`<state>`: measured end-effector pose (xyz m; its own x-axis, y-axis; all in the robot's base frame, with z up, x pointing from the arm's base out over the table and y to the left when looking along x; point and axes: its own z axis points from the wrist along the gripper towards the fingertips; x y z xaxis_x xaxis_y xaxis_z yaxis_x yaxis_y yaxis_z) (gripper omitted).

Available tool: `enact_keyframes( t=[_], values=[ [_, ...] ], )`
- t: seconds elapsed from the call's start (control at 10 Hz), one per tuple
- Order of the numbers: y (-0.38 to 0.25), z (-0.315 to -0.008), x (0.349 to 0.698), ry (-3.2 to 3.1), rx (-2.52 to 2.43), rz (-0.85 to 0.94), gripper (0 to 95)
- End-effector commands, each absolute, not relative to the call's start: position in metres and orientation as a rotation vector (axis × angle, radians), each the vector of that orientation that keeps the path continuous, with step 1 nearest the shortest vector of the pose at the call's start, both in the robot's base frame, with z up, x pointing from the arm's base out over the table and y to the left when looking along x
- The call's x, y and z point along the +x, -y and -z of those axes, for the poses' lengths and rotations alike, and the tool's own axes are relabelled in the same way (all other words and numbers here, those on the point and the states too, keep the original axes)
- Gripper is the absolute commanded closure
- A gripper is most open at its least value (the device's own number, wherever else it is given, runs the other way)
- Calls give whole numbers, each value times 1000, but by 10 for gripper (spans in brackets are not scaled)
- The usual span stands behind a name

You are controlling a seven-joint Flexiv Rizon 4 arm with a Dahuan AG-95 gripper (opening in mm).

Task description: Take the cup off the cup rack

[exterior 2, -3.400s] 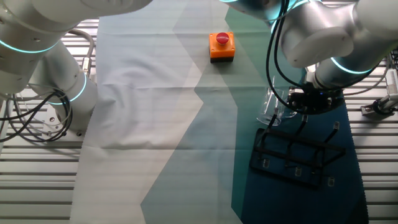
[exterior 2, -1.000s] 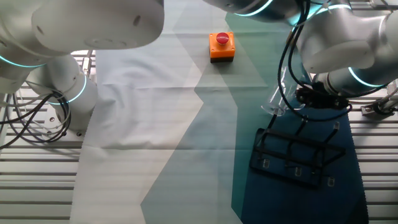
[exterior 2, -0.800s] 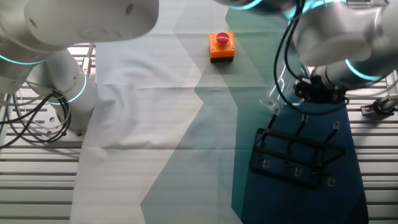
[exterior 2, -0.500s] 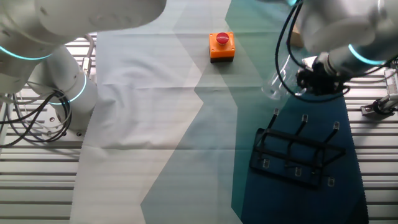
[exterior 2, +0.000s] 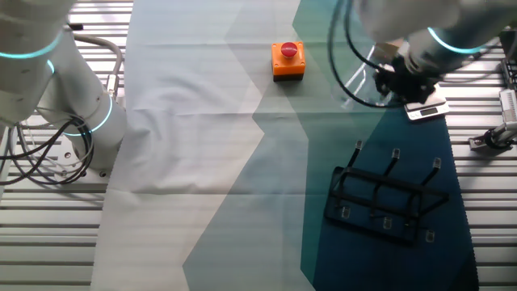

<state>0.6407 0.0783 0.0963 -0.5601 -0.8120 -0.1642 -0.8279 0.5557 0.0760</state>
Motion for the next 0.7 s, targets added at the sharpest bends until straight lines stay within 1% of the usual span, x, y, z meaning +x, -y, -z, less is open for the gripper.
enact_keyframes(
  t=[0.1,0.6,0.7],
  values=[
    [-93,-107,631,-2635,-1330,-257,950],
    [-107,-105,638,-2507,-1137,-414,950],
    [-110,-106,641,-2499,-1113,-414,950]
  ],
)
